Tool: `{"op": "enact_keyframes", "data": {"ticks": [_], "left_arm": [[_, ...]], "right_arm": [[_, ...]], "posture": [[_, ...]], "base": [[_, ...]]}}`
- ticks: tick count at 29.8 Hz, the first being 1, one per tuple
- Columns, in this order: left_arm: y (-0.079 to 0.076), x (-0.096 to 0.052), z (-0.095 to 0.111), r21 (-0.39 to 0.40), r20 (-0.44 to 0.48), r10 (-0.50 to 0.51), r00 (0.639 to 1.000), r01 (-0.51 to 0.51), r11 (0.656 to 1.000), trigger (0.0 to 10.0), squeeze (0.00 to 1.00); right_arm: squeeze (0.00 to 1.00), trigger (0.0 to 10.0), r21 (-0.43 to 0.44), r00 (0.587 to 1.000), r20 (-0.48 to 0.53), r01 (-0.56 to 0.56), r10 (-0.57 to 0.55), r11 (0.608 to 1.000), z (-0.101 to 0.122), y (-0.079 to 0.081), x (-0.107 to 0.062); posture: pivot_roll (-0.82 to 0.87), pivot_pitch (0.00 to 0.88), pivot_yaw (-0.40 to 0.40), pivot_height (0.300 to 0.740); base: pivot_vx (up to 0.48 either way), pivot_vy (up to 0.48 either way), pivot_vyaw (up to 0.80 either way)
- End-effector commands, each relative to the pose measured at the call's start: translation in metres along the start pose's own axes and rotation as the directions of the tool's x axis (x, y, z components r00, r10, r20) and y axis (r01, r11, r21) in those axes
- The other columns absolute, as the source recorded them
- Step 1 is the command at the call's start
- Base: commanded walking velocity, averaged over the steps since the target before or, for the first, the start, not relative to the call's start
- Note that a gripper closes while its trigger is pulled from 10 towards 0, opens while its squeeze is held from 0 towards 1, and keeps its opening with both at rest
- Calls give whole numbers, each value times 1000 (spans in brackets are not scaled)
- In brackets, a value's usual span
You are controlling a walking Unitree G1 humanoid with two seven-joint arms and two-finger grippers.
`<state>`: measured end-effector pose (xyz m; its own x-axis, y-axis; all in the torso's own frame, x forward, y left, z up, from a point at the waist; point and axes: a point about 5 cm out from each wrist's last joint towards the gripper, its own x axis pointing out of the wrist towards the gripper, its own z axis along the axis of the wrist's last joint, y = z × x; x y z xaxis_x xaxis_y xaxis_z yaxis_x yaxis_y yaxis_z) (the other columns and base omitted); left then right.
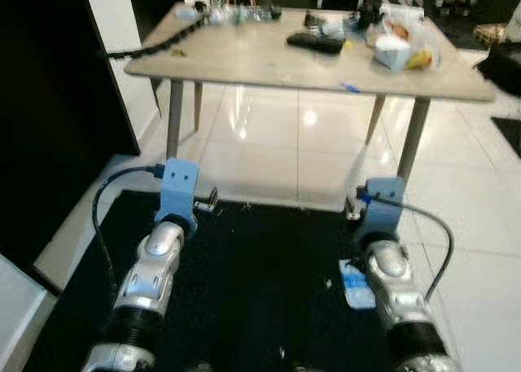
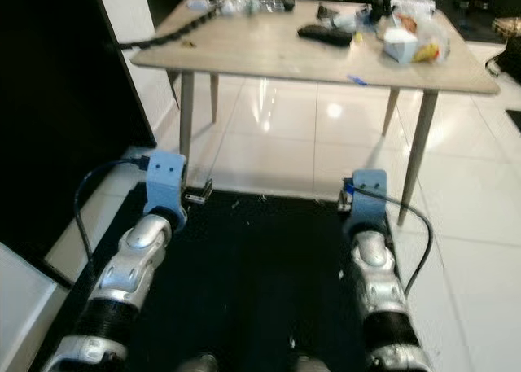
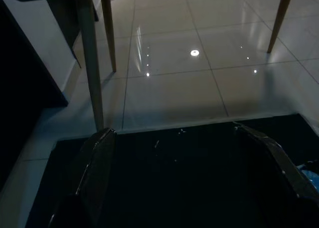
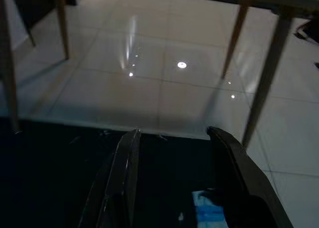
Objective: Picking trash to rubbish bin
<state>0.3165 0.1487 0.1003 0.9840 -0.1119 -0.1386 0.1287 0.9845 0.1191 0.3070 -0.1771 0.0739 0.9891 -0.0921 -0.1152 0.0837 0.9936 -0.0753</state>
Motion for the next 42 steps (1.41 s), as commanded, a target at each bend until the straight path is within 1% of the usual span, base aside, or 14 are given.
{"op": "enact_keyframes", "data": {"ticks": [1,10,27,34,35,36,39,40,41,42], "left_arm": [[-2,-1,-3,2,-11,-8,1000,8,1000,10000,0],[-2,-1,-2,0,-9,-8,1000,8,1000,10000,0],[-2,0,-2,-5,-6,-3,1000,3,1000,10000,0],[-3,0,-1,-2,-1,-5,1000,5,1000,10000,0],[-3,0,1,0,4,-7,1000,7,1000,10000,0],[-3,0,1,0,4,-7,1000,7,1000,10000,0],[-3,1,5,3,15,-11,1000,11,1000,10000,0],[-3,1,5,3,15,-11,1000,11,1000,10000,0],[-3,1,7,3,19,-13,1000,13,1000,10000,0],[-3,1,7,3,19,-13,1000,13,1000,10000,0]], "right_arm": [[0,10000,-1,1000,-9,11,-11,1000,-1,-5,0],[0,10000,-2,1000,-5,8,-8,1000,0,-5,1],[0,10000,-11,1000,9,2,-2,1000,3,-5,3],[0,10000,0,999,45,14,-14,1000,12,-7,5],[0,10000,19,993,105,43,-44,999,22,-11,6],[0,10000,19,993,105,43,-44,999,22,-11,6],[0,10000,39,979,192,64,-70,997,40,-15,7],[0,10000,39,979,192,64,-70,997,40,-15,7],[0,10000,41,972,223,69,-77,997,46,-17,7],[0,10000,41,972,223,69,-77,997,46,-17,7]], "posture": [[-49,5,-23,740],[-51,0,-26,740],[-56,0,-33,740],[-56,0,-34,740],[-55,5,-34,740],[-55,5,-34,740],[-56,11,-30,740],[-56,11,-30,740],[-57,10,-29,740],[-57,10,-29,740]], "base": [[304,0,-694],[304,0,-697],[300,0,0],[298,0,0],[296,0,0],[296,0,0],[298,0,0],[296,0,0],[296,0,0],[296,0,0]]}}
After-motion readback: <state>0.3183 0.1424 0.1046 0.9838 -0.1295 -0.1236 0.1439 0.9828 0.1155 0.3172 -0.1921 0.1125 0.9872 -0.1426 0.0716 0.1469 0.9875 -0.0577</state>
